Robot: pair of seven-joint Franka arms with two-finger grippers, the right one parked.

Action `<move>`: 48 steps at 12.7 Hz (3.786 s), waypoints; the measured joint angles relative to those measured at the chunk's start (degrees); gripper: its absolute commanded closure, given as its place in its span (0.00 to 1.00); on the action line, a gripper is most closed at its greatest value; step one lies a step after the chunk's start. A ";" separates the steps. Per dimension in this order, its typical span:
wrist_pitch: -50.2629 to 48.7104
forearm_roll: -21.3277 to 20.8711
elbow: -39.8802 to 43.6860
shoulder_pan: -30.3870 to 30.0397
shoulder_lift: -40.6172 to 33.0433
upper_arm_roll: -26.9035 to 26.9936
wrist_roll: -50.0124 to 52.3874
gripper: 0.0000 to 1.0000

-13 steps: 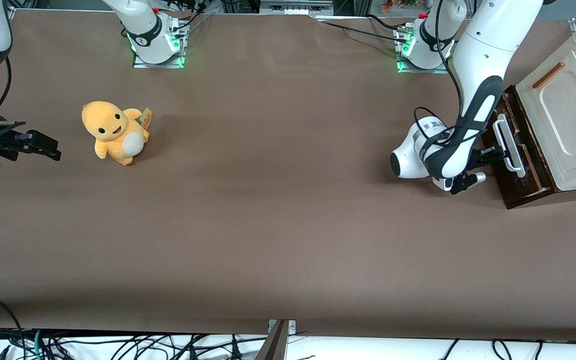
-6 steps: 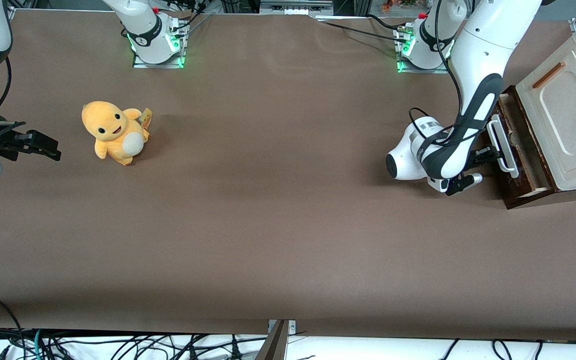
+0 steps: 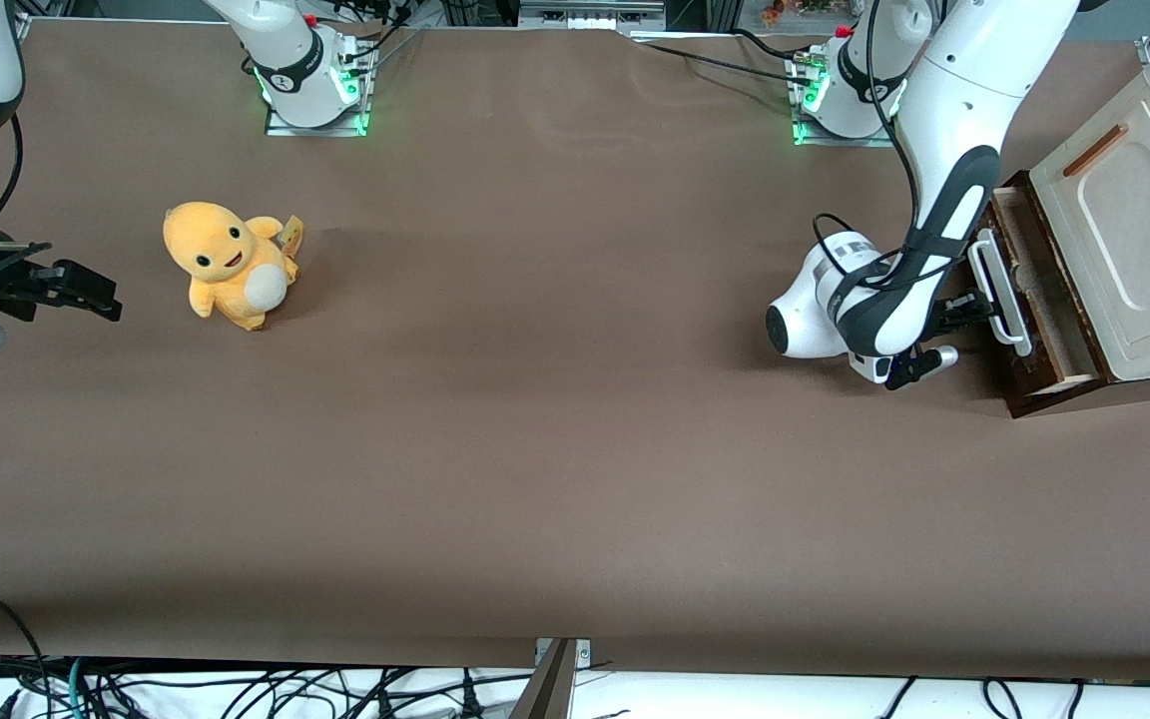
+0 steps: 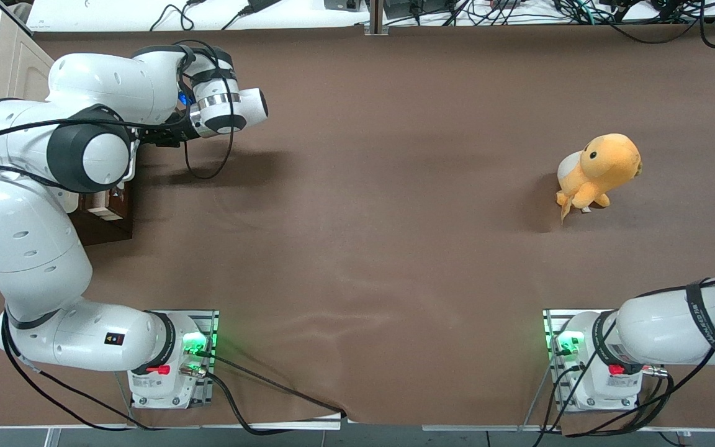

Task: Open lower drawer with left arm only
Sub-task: 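Pull the handle away from the cabinet with the left gripper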

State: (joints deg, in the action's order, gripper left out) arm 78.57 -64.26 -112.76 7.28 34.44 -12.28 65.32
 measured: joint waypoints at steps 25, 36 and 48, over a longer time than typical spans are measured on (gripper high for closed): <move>-0.60 2.44 2.07 -0.04 0.08 -1.20 -0.82 0.83; -0.80 3.05 2.61 -0.04 0.18 -1.73 -0.84 0.83; -2.33 7.52 3.82 0.76 0.52 -3.92 -0.20 0.39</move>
State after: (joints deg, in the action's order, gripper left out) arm 76.24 -56.74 -108.94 8.04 34.96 -16.20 65.11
